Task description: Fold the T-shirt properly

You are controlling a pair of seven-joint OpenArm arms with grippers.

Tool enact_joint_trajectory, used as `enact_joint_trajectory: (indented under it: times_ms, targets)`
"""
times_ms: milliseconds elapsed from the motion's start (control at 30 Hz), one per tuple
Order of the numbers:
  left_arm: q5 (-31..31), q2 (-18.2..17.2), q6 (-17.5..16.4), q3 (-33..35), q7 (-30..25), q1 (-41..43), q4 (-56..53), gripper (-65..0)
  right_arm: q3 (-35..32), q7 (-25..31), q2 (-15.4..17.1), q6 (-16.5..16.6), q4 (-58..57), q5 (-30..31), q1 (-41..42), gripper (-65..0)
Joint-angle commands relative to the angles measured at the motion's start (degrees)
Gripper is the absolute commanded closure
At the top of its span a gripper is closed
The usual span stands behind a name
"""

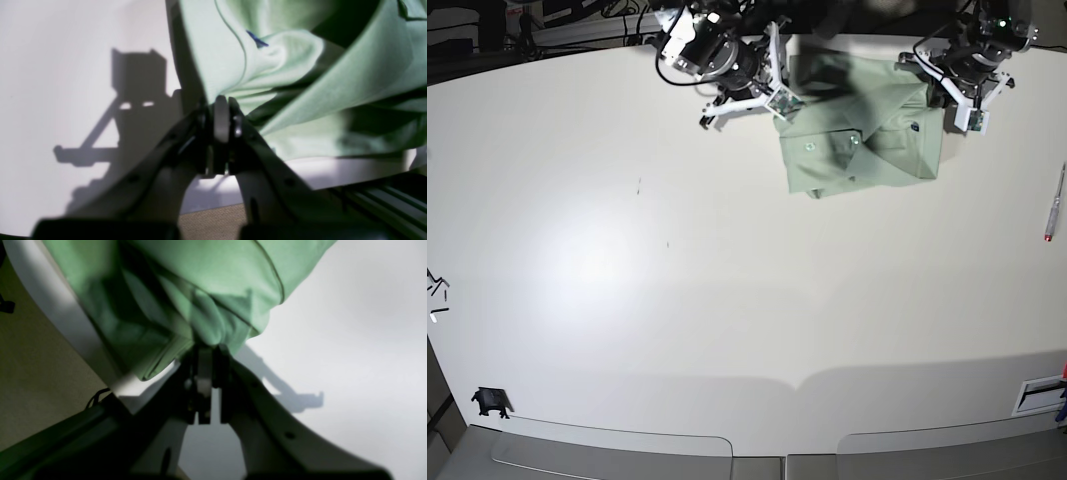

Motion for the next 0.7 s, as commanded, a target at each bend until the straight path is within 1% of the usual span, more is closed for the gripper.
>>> enact_joint_trajectory:
  times_ms: [0, 100, 133, 200, 233, 267, 333, 400, 567, 600, 667]
  targets:
    - [-0.09, -0.5, 0.02, -0.42, -0.48, 0.17, 1.05, 0.0, 0.04, 1.07, -0.13, -0.17, 1.2, 0.61, -0.04, 0.0]
    - [-0.09, -0.52, 0.02, -0.42, 2.6, 0.17, 1.07, 0.0, 0.04, 0.87, -0.15, -0.11, 1.2, 3.15, -0.04, 0.0]
    - [-0.09, -0.66, 0.0, -0.42, 3.37, 0.17, 1.07, 0.0, 0.04, 0.85, -0.15, 0.24, 1.2, 3.93, -0.04, -4.5]
    - [-0.09, -1.31, -0.15, -0.42, 3.87, 0.2, 1.07, 0.0, 0.04, 0.46, -0.15, 1.88, 1.2, 6.1, -0.04, -15.7]
    - [-0.07, -1.81, -0.61, -0.42, 3.91, 0.17, 1.07, 0.0, 0.04, 0.31, -0.15, 2.45, 1.2, 7.32, -0.04, -19.0]
    - [-0.07, -2.43, -1.14, -0.42, 3.87, 0.17, 1.07, -3.1, 0.04, 0.07, -0.15, 2.93, 1.2, 8.63, -0.04, -19.9]
    - [-0.07, -3.43, -1.73, -0.42, 3.89, 0.17, 1.07, -12.3, 0.04, -0.68, -0.15, 4.33, 1.38, 10.84, -0.04, -19.9]
    - [-0.07, -4.04, -1.95, -0.44, 3.89, 0.17, 1.07, -17.0, 0.04, -1.49, -0.15, 5.14, 2.14, 12.7, -0.04, -19.9]
    - [0.11, -4.31, -2.14, -0.44, 3.61, 0.17, 1.77, -17.3, 0.04, -1.81, -0.17, 8.15, 6.8, 17.64, -0.04, -19.9]
    - [0.11, -4.31, -2.14, -0.44, 3.61, 0.17, 2.25, -17.3, 0.04, -1.4, -0.17, 8.44, 8.07, 18.58, -0.04, -19.9]
    - [0.11, -4.31, -2.14, -0.44, 3.58, 0.17, 3.67, -17.3, 0.04, 0.33, -0.2, 8.41, 10.56, 18.53, 0.0, -19.9]
